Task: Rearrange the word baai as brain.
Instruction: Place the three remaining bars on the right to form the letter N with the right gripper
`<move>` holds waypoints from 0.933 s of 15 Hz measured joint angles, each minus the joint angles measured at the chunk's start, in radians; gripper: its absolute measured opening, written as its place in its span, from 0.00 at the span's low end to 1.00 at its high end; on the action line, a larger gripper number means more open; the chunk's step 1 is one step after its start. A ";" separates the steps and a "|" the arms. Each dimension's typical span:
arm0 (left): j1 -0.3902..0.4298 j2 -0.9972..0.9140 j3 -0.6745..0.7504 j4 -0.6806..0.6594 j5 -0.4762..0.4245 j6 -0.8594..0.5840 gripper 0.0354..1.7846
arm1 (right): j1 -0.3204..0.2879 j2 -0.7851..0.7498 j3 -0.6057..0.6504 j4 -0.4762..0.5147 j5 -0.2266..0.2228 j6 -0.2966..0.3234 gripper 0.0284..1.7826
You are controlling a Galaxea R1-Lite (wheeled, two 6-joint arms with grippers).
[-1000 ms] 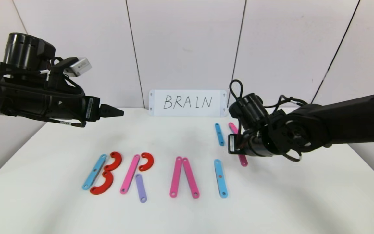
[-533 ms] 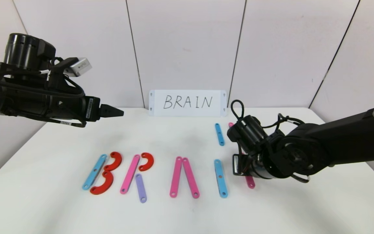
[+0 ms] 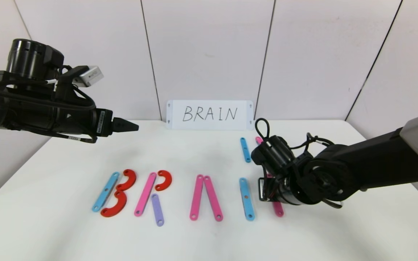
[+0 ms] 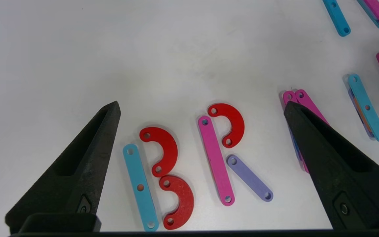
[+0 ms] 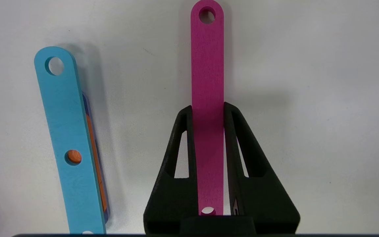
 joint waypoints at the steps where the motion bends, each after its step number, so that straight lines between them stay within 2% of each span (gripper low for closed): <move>1: -0.002 0.001 0.000 0.000 -0.001 0.000 0.98 | -0.001 0.000 0.004 -0.013 0.000 -0.006 0.14; 3: -0.006 0.002 0.002 0.000 -0.001 0.000 0.98 | -0.005 0.000 0.014 -0.037 0.000 -0.015 0.18; 5: -0.009 0.002 0.003 0.000 -0.001 0.000 0.98 | -0.010 0.000 0.019 -0.040 0.000 -0.016 0.28; 10: -0.013 0.003 0.004 0.000 0.000 0.000 0.97 | -0.013 -0.008 0.023 -0.040 0.000 -0.019 0.74; 12: -0.013 0.003 0.004 0.000 -0.001 0.000 0.98 | -0.016 -0.021 0.017 -0.041 0.000 -0.033 0.87; 14: -0.014 0.003 0.004 0.000 0.000 0.000 0.97 | -0.026 -0.035 0.004 -0.052 0.004 -0.061 0.95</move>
